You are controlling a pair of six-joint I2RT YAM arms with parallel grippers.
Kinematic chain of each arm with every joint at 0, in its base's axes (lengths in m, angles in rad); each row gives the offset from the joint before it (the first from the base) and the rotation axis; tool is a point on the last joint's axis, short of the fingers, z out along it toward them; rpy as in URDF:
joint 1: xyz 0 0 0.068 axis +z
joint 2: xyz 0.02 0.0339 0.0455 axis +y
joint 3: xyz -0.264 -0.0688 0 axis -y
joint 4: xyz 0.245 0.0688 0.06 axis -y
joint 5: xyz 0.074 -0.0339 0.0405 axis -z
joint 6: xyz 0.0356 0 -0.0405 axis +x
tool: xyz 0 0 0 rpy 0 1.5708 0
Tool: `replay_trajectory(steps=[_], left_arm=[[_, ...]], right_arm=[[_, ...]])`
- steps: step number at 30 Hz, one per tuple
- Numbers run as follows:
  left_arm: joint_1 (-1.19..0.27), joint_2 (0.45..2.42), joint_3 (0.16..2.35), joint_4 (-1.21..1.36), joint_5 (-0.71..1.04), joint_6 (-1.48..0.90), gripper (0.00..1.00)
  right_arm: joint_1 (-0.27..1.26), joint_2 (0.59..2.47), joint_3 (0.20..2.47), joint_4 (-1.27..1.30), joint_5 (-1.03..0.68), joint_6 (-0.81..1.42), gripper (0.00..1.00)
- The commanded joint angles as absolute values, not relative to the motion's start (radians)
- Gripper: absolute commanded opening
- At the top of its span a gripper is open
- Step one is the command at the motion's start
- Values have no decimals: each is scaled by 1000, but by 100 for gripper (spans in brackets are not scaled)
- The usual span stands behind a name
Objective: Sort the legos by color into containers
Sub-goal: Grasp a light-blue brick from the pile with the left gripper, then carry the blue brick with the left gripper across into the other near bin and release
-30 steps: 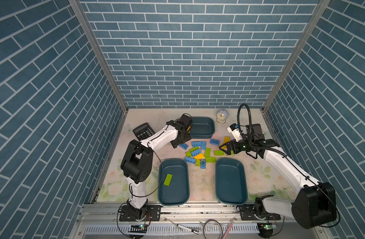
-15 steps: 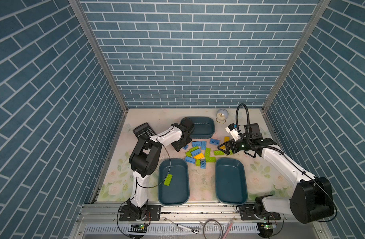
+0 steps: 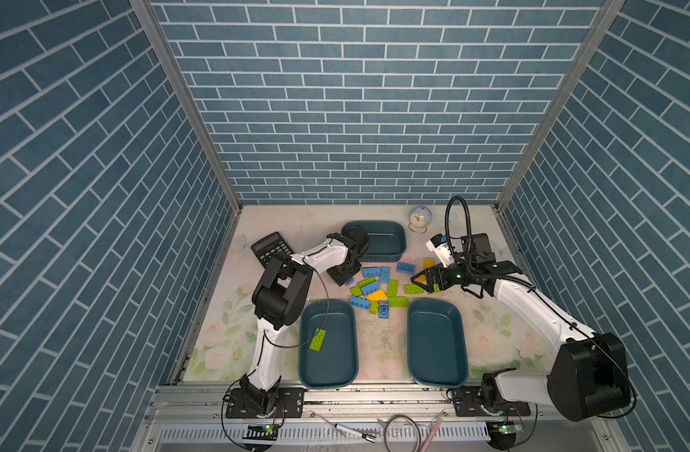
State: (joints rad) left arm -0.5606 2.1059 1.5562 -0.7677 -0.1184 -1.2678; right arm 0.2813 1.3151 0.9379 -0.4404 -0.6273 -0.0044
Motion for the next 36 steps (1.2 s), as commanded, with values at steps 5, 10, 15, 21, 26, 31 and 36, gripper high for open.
replay_trajectory(steps=[5,10,15,21,26,31,36], left_arm=[[-559,2034,1525,-807,-167,-1219,20],[-557,1962,1534,-850,-180,-1129,20],[-561,1812,1474,-800,-69,-933,21],[-641,1731,1516,-806,89,-776,21],[-764,1766,1572,-779,193,-707,22],[-855,1813,1599,-703,279,-681,22],[-910,1875,1609,-662,376,-599,22]], right_arm=[[283,1314,960,-428,-684,0,99],[283,1308,956,-393,-723,23,99],[281,1310,959,-382,-759,35,99],[251,1302,969,-394,-837,42,99],[190,1260,964,-456,-882,11,99],[138,1203,938,-508,-893,-7,99],[99,1158,909,-533,-873,-12,99]])
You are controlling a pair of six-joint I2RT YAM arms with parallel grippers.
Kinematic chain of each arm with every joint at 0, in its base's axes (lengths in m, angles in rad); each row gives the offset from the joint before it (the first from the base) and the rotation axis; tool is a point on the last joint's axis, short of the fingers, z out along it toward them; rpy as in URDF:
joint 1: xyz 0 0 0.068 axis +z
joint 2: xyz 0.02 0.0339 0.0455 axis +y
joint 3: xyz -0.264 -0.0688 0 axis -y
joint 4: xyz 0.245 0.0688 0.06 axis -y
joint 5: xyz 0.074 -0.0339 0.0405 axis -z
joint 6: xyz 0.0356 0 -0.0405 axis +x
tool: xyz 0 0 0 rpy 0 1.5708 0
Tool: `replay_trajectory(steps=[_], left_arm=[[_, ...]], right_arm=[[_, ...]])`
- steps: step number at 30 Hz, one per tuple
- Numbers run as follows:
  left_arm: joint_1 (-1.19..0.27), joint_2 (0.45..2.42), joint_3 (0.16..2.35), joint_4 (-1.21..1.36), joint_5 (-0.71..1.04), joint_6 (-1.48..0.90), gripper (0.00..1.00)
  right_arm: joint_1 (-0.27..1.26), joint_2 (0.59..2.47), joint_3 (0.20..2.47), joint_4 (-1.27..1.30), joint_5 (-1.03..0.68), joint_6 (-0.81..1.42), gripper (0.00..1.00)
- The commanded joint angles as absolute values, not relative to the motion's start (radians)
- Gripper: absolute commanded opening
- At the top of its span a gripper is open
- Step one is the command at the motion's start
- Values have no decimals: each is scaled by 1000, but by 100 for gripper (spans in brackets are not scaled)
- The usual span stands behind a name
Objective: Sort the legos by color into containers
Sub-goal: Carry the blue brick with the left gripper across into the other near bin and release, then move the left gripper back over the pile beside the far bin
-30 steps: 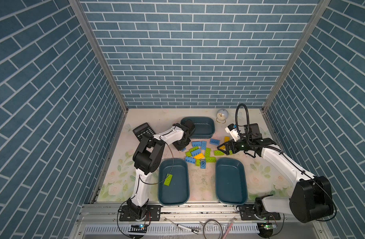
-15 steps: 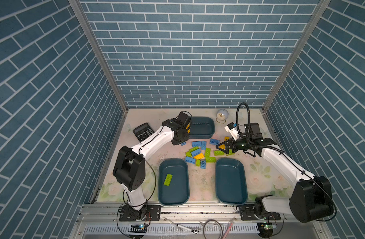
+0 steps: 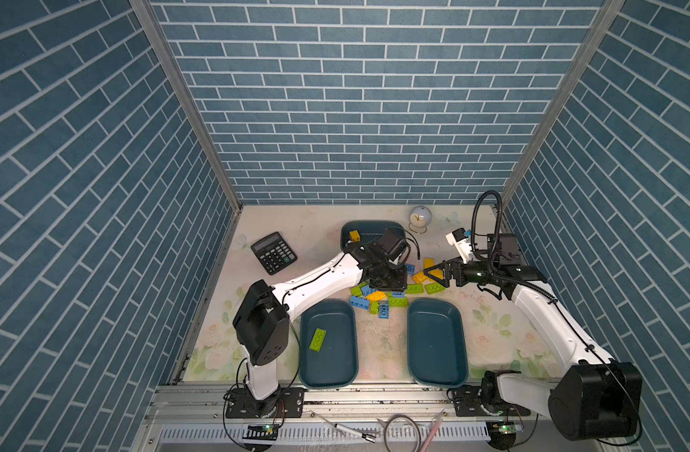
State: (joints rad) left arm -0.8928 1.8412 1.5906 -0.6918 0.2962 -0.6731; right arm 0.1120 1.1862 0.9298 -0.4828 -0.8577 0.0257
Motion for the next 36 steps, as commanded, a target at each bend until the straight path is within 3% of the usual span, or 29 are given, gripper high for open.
replay_trajectory(steps=[1,8,12,17,23,30,36], left_arm=[[-924,1897,1608,-656,401,-573,22],[-984,1992,1641,-697,453,-455,24],[-992,2020,1657,-706,461,-421,31],[-990,2020,1694,-746,465,-375,58],[-948,1924,1693,-849,439,-282,76],[-821,1853,1648,-947,302,-13,81],[-706,1876,1631,-874,203,224,80]], right_arm=[[95,1151,905,-534,-868,-13,99],[67,1142,943,-624,-845,-80,99],[55,1136,957,-657,-831,-97,99],[51,1135,969,-683,-835,-106,99],[49,1146,986,-691,-876,-109,99],[58,1147,984,-670,-939,-112,99],[95,1183,994,-651,-941,-104,99]])
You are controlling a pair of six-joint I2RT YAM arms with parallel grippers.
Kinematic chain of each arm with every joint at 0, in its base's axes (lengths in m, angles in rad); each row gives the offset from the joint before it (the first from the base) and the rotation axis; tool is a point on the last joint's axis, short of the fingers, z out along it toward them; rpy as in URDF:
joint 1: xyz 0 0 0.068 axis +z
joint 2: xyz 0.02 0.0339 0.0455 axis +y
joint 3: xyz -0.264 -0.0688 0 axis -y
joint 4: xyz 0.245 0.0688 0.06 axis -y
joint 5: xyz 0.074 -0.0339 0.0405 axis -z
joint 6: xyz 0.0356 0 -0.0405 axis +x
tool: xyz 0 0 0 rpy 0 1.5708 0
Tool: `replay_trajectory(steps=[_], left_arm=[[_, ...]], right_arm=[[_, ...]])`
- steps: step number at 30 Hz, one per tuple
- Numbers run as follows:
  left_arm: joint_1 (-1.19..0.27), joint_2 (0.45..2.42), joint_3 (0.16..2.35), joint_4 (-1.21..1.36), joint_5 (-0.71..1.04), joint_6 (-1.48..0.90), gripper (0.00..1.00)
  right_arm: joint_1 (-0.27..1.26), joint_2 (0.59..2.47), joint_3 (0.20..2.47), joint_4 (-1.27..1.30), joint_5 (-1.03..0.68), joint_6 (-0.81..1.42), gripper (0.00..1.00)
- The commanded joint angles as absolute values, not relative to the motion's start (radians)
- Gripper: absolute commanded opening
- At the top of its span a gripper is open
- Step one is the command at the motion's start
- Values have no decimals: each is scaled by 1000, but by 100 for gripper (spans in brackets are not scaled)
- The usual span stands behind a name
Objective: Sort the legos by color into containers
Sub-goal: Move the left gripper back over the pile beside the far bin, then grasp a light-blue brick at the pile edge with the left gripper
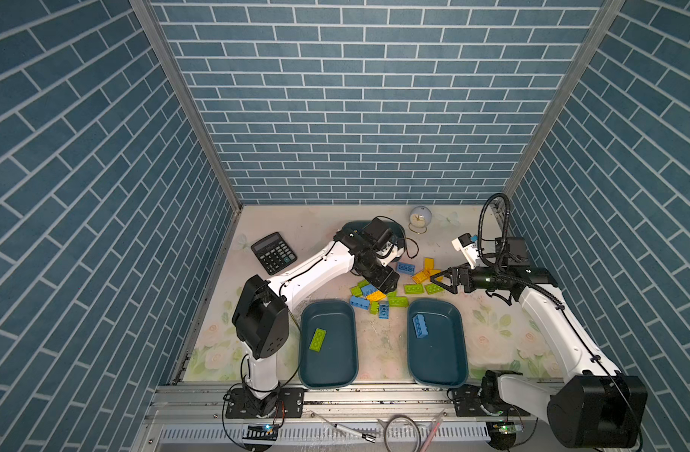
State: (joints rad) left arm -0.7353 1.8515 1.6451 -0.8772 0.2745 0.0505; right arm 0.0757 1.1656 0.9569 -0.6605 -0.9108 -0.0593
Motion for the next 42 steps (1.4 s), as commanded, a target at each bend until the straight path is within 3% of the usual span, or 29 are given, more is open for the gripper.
replay_trajectory(steps=[1,4,20,32,39,42], left_arm=[[-693,1899,1645,-874,184,254,80],[-664,1977,1706,-884,167,325,74],[-641,2180,1806,-767,67,545,67],[-640,2268,1865,-763,67,583,42],[-641,2277,1860,-770,63,607,37],[-641,2279,1860,-774,63,614,28]], right_arm=[[99,1188,998,-646,-938,-103,99],[111,1202,999,-630,-936,-91,99],[122,1234,1005,-657,-935,-114,99],[122,1255,1026,-711,-927,-153,99],[121,1259,1024,-716,-927,-159,99],[122,1258,1022,-715,-927,-159,99]])
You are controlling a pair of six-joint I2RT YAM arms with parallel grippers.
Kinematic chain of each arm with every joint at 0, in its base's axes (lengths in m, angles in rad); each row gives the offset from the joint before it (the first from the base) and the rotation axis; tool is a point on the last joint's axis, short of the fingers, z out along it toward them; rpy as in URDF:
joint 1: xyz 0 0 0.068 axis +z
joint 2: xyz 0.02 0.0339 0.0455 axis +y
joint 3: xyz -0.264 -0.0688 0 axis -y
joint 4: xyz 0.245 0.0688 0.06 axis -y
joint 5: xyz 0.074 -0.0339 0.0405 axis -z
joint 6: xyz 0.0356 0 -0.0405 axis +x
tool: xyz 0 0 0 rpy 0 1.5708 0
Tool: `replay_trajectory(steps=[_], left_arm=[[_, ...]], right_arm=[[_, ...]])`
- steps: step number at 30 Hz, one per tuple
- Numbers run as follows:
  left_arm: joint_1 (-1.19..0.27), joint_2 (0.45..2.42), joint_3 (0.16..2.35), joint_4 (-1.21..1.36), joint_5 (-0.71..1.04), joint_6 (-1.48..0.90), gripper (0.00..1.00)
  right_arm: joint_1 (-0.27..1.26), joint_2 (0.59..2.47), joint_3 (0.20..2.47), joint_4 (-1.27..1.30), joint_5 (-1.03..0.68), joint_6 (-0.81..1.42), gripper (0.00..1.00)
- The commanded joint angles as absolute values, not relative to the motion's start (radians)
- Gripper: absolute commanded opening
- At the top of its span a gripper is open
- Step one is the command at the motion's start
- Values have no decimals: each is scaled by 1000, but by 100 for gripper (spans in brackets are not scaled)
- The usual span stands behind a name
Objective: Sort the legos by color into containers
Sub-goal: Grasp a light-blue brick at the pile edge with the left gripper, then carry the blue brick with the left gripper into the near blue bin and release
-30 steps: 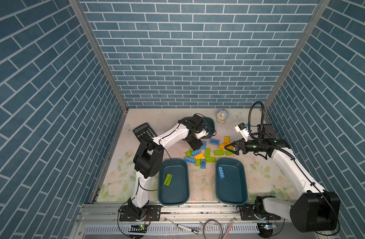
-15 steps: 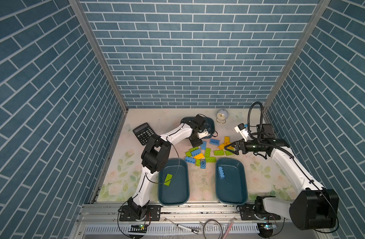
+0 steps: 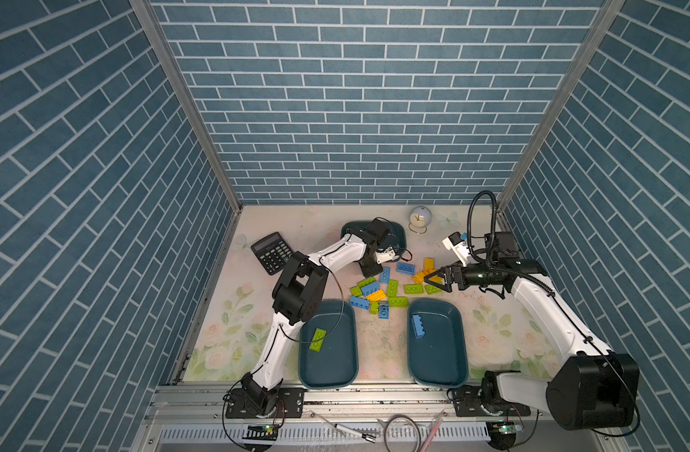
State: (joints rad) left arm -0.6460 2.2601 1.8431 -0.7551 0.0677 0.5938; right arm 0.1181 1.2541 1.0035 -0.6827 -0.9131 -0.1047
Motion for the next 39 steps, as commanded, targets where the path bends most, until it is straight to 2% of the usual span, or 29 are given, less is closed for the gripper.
replay_trajectory(steps=[1,4,14,24,33,39], left_arm=[[-641,2278,1860,-775,63,614,24],[-642,2271,1869,-788,61,614,20],[-662,2112,1882,-905,148,492,20],[-836,1794,1628,-772,297,115,20],[-1006,1720,1493,-579,330,-361,20],[-1058,1741,1455,-515,364,-543,20]], right_arm=[[122,1256,1021,-714,-926,-160,99],[121,1256,1021,-715,-927,-159,99],[119,1244,1024,-716,-913,-159,99],[92,1221,981,-688,-909,-119,99],[74,1212,965,-674,-866,-65,98],[75,1215,964,-674,-833,-56,98]])
